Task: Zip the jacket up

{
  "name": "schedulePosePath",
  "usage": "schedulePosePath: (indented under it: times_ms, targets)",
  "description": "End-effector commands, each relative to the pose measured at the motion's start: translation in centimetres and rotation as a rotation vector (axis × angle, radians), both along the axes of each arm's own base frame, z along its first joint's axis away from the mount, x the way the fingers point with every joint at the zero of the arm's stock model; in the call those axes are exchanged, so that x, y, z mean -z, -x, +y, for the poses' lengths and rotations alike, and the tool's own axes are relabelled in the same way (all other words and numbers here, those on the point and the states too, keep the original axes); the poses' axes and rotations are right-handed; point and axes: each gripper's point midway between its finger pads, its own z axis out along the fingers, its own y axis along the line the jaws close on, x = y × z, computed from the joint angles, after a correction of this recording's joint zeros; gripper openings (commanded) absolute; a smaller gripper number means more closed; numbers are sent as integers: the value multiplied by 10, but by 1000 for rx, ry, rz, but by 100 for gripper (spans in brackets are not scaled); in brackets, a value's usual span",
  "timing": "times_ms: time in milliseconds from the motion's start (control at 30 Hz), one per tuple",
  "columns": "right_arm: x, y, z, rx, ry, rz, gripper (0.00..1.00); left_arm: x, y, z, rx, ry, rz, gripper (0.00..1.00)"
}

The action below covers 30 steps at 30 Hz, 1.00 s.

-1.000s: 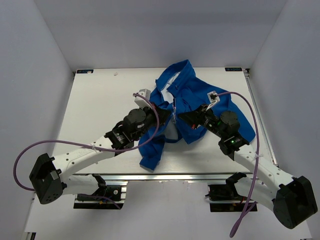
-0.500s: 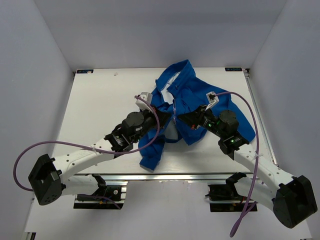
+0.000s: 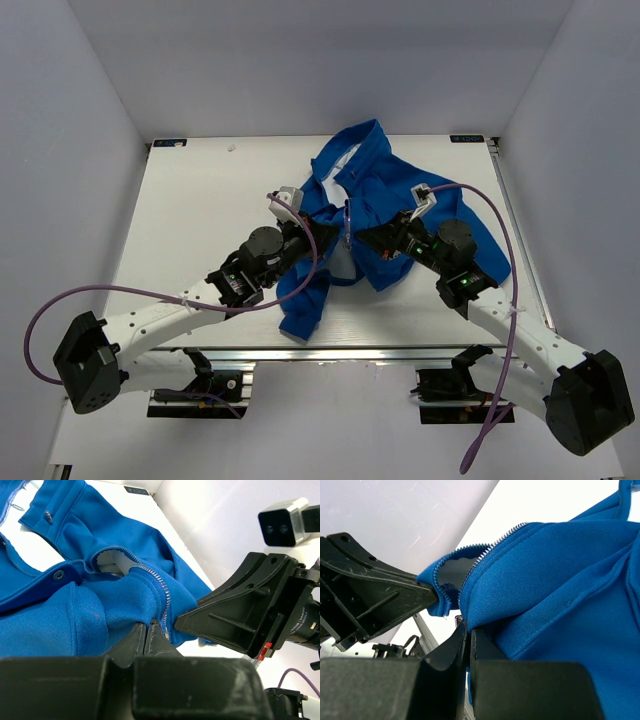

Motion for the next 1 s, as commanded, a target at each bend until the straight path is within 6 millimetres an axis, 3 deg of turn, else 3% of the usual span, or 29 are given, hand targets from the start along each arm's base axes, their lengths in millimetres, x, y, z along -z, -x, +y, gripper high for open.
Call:
schedulePosePath:
  times_ms: [0, 967]
  targets:
    - [-33, 1, 7, -40, -49, -63, 0, -27, 4, -1, 18, 46, -71, 0]
    - [-45, 8, 7, -68, -70, -92, 0, -15, -1, 2, -10, 24, -60, 0]
